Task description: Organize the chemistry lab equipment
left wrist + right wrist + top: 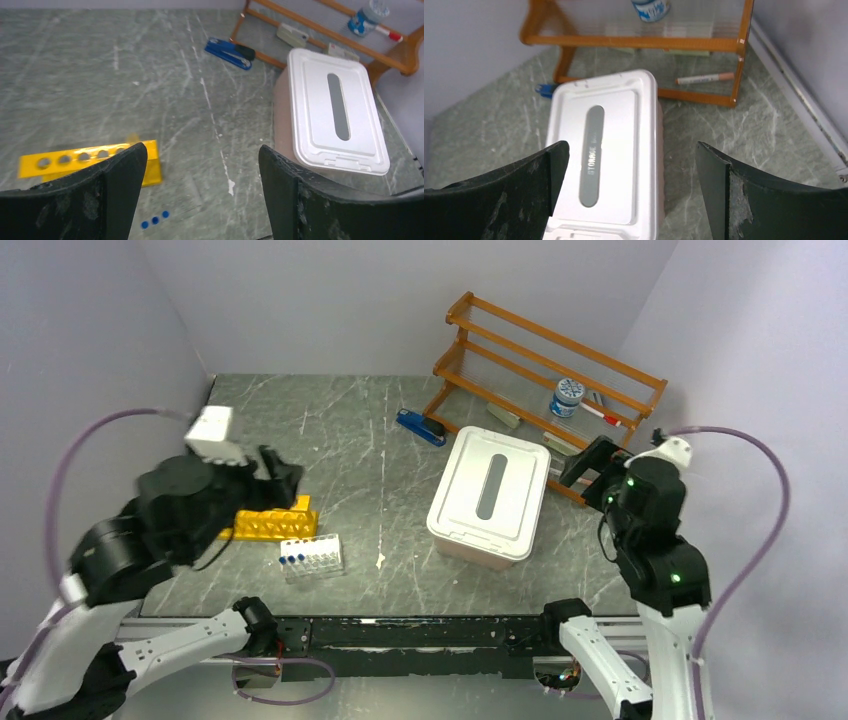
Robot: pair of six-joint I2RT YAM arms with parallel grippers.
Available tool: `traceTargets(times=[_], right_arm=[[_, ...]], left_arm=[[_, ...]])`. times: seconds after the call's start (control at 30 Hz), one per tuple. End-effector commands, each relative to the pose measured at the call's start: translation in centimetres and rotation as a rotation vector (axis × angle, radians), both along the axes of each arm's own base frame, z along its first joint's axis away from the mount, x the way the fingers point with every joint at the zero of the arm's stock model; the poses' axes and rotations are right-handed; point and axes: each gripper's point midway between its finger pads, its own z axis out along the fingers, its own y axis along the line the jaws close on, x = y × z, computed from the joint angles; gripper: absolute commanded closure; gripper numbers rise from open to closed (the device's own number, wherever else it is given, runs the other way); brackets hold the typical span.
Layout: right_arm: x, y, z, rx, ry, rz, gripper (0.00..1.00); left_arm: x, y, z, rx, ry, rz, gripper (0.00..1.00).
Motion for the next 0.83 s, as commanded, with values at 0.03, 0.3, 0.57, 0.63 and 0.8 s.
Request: traceTargets(times=[0.03,0.3,0.57,0.63,0.8], right_arm=[[-2.8,-0.9,4.2,-0.028,-0.057,0.001,0.0],[-3.7,-0.4,7.2,-0.046,-0.104,0.058,0.0],[-3.7,0.1,7.2,-0.045,-0.116,0.091,0.0],[-3.7,0.1,7.3,-0.047,-0.12,0.093,0.0],[-3.5,0.3,7.0,-0.054,-0.112,0.105,0.0]], left_arm=[[-4.0,8.6,2.7,0.082,-0.031,0.141,0.15],[-7.6,14.3,6.5,0.039,-0.101,0.205,0.02],[-8.3,14.9,6.6,0.014,-0.116,0.2,0.01],[-8.2,15.0,6.4,0.018,-0.113,0.208,0.01],[-8.2,15.1,6.3,0.016,-0.113,0.212,0.01]])
